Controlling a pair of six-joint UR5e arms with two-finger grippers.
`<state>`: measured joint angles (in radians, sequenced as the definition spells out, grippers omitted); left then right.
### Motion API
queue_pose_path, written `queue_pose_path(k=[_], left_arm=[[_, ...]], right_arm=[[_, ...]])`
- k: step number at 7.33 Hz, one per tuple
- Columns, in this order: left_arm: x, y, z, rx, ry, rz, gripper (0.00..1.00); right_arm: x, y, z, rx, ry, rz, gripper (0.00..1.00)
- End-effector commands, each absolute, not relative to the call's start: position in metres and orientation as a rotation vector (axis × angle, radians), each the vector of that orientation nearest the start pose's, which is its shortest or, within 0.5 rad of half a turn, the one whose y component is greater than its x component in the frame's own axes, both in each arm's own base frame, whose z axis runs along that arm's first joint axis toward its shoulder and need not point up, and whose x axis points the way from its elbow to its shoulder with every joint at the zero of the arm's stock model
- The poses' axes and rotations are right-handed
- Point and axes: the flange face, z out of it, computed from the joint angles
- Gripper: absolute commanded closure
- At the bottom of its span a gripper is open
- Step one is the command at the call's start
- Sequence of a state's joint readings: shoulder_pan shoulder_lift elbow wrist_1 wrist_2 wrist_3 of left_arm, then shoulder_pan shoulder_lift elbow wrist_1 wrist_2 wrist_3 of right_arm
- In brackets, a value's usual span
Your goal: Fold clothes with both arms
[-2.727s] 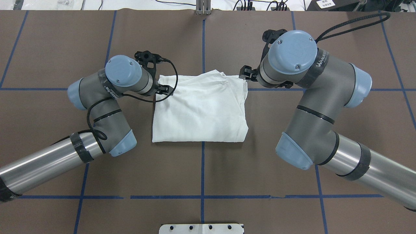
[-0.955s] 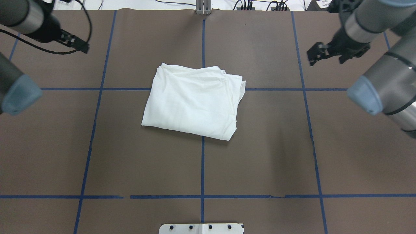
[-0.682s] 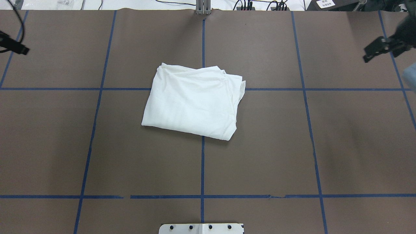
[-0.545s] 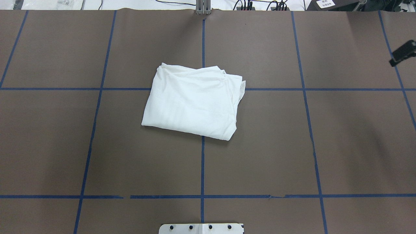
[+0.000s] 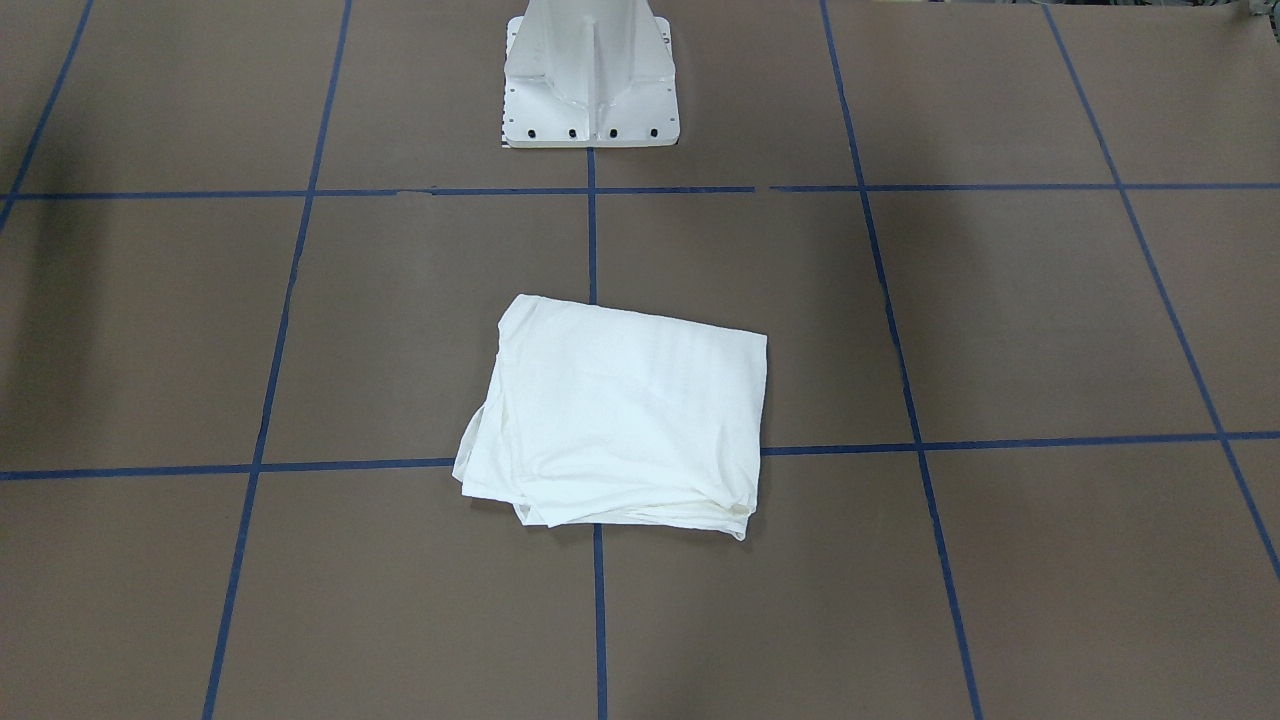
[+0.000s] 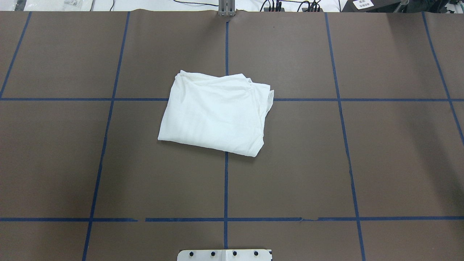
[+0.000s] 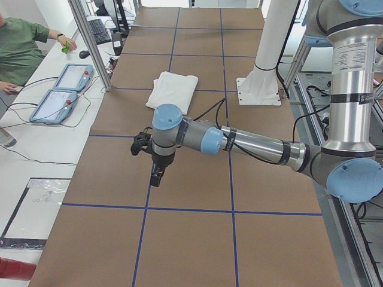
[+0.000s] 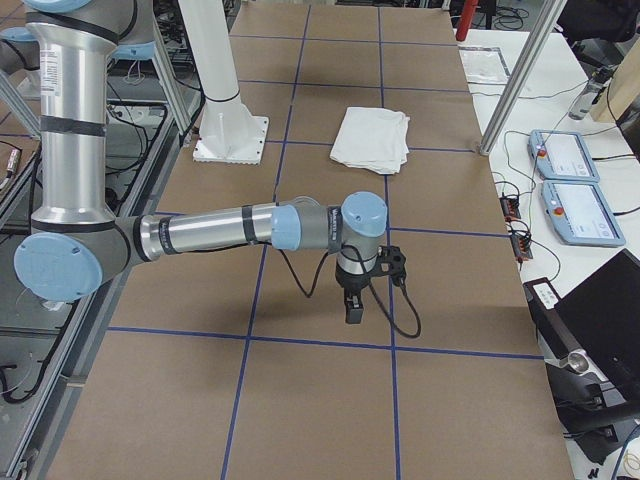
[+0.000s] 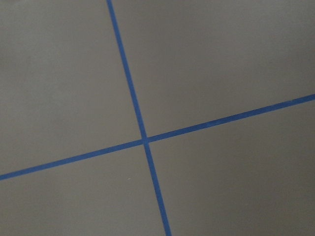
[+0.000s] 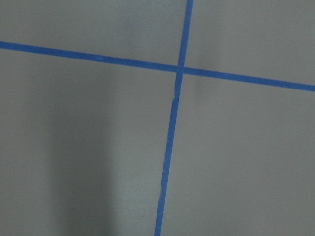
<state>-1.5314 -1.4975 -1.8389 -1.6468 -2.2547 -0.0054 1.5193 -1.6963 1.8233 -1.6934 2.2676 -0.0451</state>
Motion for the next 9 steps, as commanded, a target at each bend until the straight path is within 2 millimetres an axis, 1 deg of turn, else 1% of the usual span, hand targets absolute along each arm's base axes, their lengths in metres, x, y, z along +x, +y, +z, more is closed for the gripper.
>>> queue_pose_path(k=[1, 2, 3, 4, 5, 7, 8, 9], left_arm=[[-0.066, -0.455, 0.577, 0.213, 0.703, 0.083, 0.0], [-0.063, -0.436, 0.592, 0.184, 0.757, 0.076, 0.0], [-0.06, -0.43, 0.59, 0.177, 0.789, 0.077, 0.0], [-0.059, -0.429, 0.598, 0.153, 0.79, 0.062, 0.0], [-0.06, -0.431, 0.596, 0.156, 0.788, 0.057, 0.0], [-0.06, -0.428, 0.598, 0.152, 0.787, 0.055, 0.0], [-0.06, -0.427, 0.613, 0.129, 0.784, 0.048, 0.0], [-0.061, -0.429, 0.61, 0.136, 0.776, 0.052, 0.0]], right_arm=[[0.058, -0.421, 0.625, -0.019, -0.706, -0.059, 0.0], [0.058, -0.421, 0.624, -0.017, -0.706, -0.061, 0.0], [0.058, -0.421, 0.623, -0.016, -0.706, -0.062, 0.0], [0.058, -0.422, 0.623, -0.015, -0.706, -0.061, 0.0], [0.058, -0.423, 0.622, -0.011, -0.704, -0.063, 0.0], [0.058, -0.424, 0.619, -0.005, -0.706, -0.065, 0.0], [0.058, -0.426, 0.618, -0.003, -0.706, -0.065, 0.0], [0.058, -0.426, 0.617, 0.0, -0.706, -0.066, 0.0]])
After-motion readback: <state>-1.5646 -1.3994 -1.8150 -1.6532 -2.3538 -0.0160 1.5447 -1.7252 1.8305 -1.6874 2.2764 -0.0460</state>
